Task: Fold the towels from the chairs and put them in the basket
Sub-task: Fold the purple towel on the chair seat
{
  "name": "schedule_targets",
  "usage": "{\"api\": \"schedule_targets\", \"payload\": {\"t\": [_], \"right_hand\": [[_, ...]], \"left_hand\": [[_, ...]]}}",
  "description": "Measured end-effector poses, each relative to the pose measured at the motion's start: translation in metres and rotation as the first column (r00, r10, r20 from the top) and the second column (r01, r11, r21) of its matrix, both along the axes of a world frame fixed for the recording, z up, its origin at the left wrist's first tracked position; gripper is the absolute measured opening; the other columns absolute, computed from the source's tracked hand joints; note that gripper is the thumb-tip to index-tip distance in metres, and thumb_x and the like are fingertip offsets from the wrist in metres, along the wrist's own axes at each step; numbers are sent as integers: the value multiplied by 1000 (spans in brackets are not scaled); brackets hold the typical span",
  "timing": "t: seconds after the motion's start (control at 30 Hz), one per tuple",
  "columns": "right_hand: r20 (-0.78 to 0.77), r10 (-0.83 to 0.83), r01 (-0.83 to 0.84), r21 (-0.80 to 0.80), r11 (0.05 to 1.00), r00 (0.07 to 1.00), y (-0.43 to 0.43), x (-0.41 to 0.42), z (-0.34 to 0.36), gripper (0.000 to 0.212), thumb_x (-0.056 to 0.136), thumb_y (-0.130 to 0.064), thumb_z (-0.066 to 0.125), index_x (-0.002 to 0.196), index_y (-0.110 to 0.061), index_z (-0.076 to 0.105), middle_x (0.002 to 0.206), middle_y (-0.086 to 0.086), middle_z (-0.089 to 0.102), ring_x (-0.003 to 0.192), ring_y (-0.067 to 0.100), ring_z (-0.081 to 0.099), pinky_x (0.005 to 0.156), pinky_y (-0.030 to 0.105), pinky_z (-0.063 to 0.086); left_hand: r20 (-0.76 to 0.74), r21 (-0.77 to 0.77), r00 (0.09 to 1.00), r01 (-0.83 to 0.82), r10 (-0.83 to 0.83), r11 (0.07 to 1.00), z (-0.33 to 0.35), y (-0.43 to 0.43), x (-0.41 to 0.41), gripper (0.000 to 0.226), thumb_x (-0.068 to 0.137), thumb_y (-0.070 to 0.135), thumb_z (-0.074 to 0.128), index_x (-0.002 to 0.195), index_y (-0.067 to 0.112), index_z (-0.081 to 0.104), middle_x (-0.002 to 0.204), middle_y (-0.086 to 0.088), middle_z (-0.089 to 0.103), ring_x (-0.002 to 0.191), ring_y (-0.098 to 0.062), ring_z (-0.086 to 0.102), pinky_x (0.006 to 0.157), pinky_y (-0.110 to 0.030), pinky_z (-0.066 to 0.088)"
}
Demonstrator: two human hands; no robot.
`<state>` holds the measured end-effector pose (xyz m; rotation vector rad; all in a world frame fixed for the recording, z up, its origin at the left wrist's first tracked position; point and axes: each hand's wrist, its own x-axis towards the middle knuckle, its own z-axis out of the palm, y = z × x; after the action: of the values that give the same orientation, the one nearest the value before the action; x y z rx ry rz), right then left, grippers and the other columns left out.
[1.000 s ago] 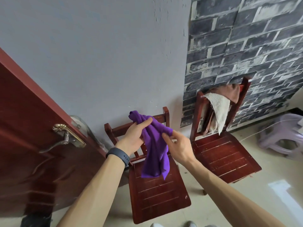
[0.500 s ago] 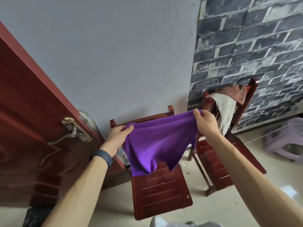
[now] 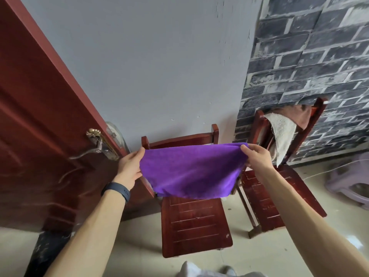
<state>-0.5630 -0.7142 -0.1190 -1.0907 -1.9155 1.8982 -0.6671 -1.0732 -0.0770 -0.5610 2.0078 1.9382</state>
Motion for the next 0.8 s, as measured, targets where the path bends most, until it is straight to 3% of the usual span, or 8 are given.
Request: {"api": "schedule_targets", "payload": {"t": [0.13,0.23,0.33,0.43,0.5,0.6,0.7,0.8], "right_hand": [[38,31,-36,149,988,999,-3,-5,7,22,92,-28,67,107,-12,66,86,-2,66,76,17,62,72,38,55],[13,3,-5,115,993,1000,-4,-5,9,25,94,-22,63,115,-9,62,90,1,64,74,17,60,60,31,50],[-16,37,-36,66,997,999,-4,-1,13,31,91,-15,67,121,-10,59,95,1,66,84,19,64,75,37,55],[-11,179,-178,57,982,984,-4,5,16,46,84,-3,74,125,-11,55,103,6,70,96,23,69,88,40,57],[7,244,-244,87,966,970,-3,8,16,49,82,5,72,125,-10,56,103,9,71,97,26,71,88,40,58],[83,285,-296,194,935,955,-3,11,14,43,85,1,69,125,-12,58,99,3,71,94,22,71,84,37,59],[181,278,-328,380,865,943,-2,12,12,40,89,-10,70,126,-18,58,99,-4,68,94,20,67,83,34,57],[219,319,-387,518,763,922,-3,16,9,40,95,-12,65,133,-20,53,100,-2,64,87,16,62,66,17,48]], "left_hand": [[2,-39,1000,0,0,999,-1,-6,3,13,91,28,70,98,18,67,104,-8,70,85,-19,66,74,-31,54],[25,45,998,62,-63,997,5,-10,3,41,84,16,77,121,19,59,116,-7,64,92,-19,67,75,-35,54],[0,10,952,307,-307,952,8,-14,9,53,78,-6,76,122,22,64,117,-18,67,103,-28,69,81,-39,57],[-23,-196,862,492,-506,848,6,-16,13,56,73,-19,71,109,22,71,116,-19,69,107,-32,67,90,-42,57],[-2,-375,801,555,-599,743,2,-19,13,52,73,-16,70,103,27,74,111,-8,72,105,-27,68,93,-43,56],[26,-639,753,518,-657,568,-3,-21,14,38,80,-1,68,92,34,75,97,7,75,97,-20,67,90,-39,55],[7,-754,775,420,-632,506,-6,-21,17,23,88,12,66,96,31,75,99,5,72,98,-19,65,87,-30,52],[-21,-799,788,357,-615,484,-10,-23,21,15,92,20,66,104,23,75,98,1,72,99,-19,66,79,-24,46]]}}
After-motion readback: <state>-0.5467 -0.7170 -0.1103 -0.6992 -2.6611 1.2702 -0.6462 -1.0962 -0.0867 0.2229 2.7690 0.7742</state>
